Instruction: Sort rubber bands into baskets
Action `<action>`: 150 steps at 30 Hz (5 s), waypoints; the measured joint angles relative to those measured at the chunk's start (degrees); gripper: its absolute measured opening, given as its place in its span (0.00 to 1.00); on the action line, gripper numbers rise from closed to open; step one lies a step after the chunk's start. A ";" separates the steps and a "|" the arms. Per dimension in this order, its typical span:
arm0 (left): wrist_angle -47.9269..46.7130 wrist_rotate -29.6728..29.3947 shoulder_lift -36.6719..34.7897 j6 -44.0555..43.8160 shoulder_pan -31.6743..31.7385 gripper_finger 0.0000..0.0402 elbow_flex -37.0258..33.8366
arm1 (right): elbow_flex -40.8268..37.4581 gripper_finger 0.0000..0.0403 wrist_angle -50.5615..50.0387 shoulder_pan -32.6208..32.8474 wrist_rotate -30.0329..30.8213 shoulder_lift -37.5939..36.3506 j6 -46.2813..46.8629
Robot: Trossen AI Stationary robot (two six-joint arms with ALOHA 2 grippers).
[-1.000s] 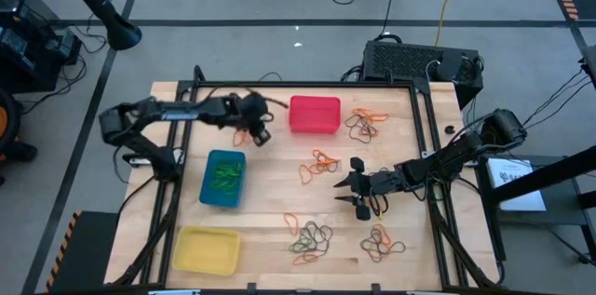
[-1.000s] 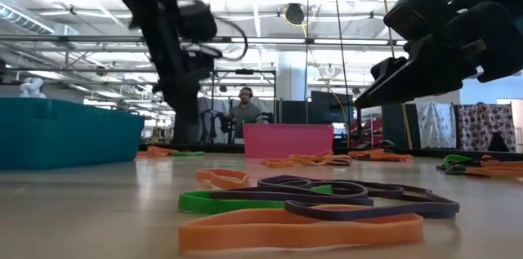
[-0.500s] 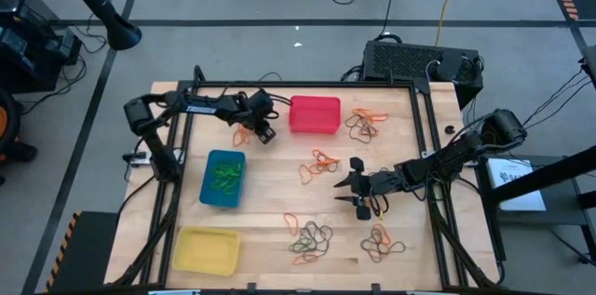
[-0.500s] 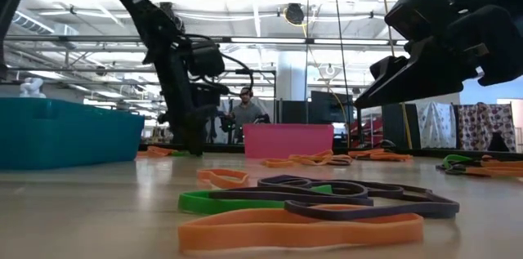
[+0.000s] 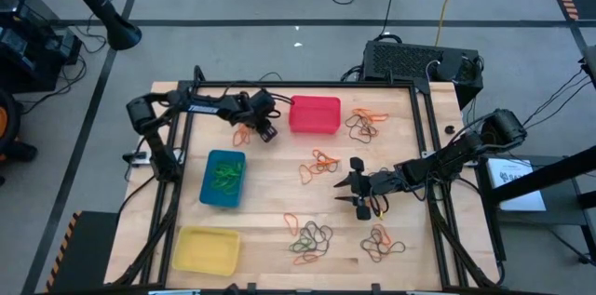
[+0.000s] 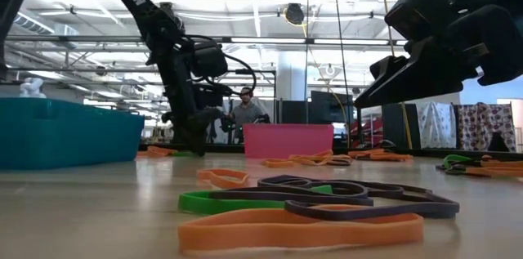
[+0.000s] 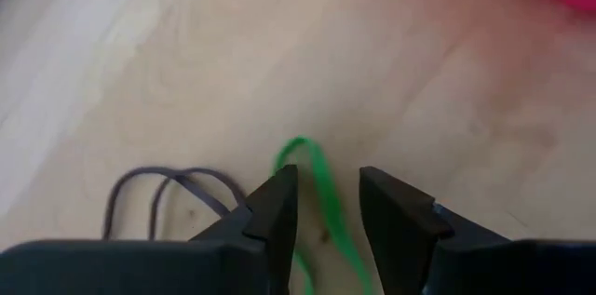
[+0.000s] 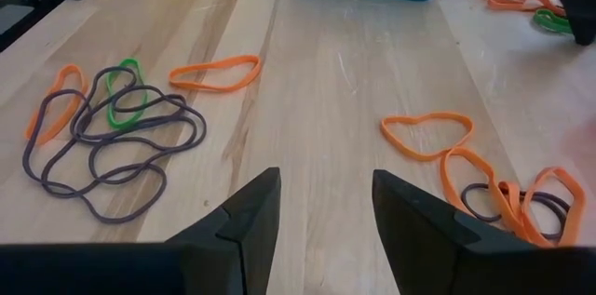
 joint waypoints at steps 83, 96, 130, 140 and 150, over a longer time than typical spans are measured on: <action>-28.09 6.09 -30.39 -18.29 -33.08 0.24 -3.01 | 0.00 0.41 0.44 0.02 -0.02 -0.02 4.21; 8.93 9.41 -22.41 -9.19 -44.01 0.24 -2.97 | 0.00 0.41 1.18 0.02 -0.02 -0.02 4.21; 24.43 8.79 11.23 -12.61 -58.82 0.24 7.20 | 0.02 0.41 2.14 0.02 -0.02 -0.02 10.24; 20.96 10.47 11.21 -12.55 -58.82 0.24 7.20 | 0.02 0.41 2.10 0.02 -0.01 -0.02 9.56; 20.55 10.12 11.21 -11.03 -58.84 0.24 7.20 | 0.02 0.41 2.06 0.02 0.00 0.00 8.93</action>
